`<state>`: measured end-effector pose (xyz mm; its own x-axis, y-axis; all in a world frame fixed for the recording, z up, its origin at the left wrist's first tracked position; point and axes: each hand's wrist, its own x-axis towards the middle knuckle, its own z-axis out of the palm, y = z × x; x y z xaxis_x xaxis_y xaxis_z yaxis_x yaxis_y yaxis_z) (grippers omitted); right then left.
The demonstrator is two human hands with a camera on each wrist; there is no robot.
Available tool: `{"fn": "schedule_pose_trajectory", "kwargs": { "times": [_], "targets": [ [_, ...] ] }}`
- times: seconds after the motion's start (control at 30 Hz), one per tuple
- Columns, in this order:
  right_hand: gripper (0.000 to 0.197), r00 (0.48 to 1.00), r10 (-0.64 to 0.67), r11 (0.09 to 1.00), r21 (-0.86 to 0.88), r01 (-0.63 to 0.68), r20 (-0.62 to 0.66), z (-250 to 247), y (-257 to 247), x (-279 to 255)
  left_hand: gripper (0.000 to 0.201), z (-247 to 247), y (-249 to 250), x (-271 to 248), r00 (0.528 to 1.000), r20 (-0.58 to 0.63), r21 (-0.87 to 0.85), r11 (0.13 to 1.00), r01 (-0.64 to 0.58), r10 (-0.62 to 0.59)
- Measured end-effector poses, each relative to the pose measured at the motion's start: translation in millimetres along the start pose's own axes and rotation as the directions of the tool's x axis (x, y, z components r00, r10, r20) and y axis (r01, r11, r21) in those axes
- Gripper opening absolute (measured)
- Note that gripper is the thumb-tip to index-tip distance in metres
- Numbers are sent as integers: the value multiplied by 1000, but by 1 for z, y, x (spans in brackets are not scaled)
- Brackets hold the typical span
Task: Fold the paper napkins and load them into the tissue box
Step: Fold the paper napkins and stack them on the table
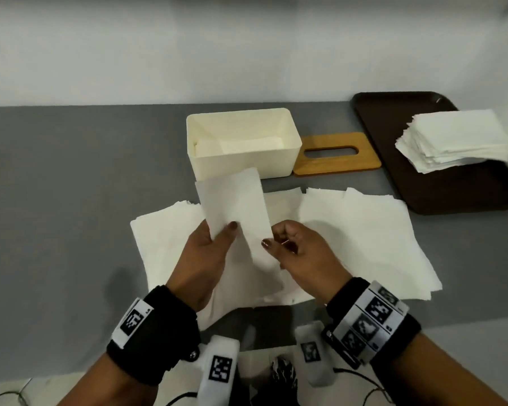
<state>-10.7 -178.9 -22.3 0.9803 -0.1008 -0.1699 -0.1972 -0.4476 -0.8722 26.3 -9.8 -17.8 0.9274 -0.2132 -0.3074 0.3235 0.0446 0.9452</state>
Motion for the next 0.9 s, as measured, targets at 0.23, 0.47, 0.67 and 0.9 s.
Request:
{"fn": "schedule_pose_trajectory", "kwargs": {
  "times": [0.23,0.47,0.67,0.9],
  "targets": [
    [44,915,160,782,-518,-346,-369,-90,61,10,23,7,-3,11,997,13,42,996,-82,81],
    [74,887,361,645,-610,-461,-288,-108,72,17,24,20,-5,13,1000,7,-24,1000,-11,11],
    [59,911,296,641,-647,-412,-286,-114,67,19,26,27,-4,10,999,38,-29,1000,9,-8],
    [10,953,106,911,-356,-207,-283,-135,59,2,28,32,-4,3,998,53,-81,996,33,-29]
  ]
}}
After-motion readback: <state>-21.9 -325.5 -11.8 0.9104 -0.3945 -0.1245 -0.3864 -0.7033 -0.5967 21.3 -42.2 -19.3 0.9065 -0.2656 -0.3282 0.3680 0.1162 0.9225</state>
